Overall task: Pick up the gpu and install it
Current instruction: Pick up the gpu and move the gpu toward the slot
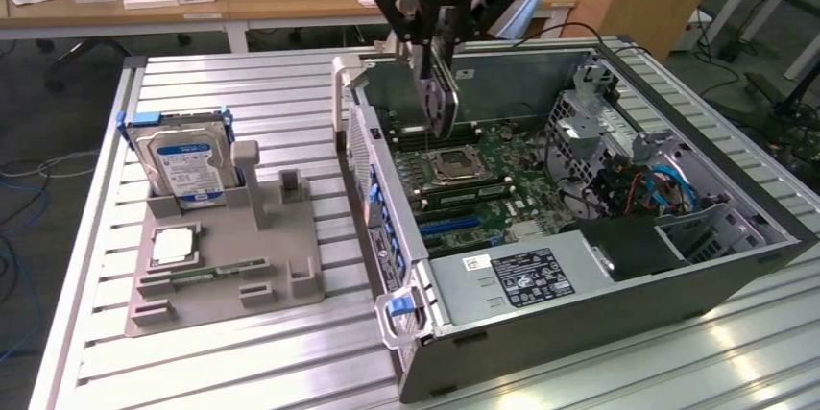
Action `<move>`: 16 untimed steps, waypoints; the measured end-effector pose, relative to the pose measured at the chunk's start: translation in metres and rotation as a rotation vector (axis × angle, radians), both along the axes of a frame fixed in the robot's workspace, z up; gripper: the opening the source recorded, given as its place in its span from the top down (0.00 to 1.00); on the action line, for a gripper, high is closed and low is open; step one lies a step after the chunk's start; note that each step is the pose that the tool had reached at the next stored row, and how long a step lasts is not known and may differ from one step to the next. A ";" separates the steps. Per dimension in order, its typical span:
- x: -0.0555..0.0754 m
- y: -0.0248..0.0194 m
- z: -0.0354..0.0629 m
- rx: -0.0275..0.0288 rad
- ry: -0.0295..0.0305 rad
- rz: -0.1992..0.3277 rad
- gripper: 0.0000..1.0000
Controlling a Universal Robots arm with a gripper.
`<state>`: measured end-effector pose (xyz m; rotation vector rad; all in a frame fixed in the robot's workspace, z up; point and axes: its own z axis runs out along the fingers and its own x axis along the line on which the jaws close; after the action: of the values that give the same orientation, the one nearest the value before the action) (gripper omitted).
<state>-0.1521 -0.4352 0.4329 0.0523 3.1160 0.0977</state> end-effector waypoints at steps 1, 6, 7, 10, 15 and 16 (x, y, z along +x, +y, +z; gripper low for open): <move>0.004 0.0000 0.0000 0.0001 0.0001 0.000 0.73; 0.026 0.0000 0.0000 0.0009 0.0001 0.000 0.73; 0.030 0.0000 0.0000 0.0011 0.0000 0.000 0.73; 0.044 0.0000 -0.0001 0.0012 0.0001 0.000 0.73; 0.066 0.0001 -0.0001 0.0017 0.0001 0.000 0.73; 0.071 0.0001 -0.0002 0.0018 0.0001 0.000 0.73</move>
<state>-0.0813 -0.4352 0.4328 0.0522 3.1160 0.1005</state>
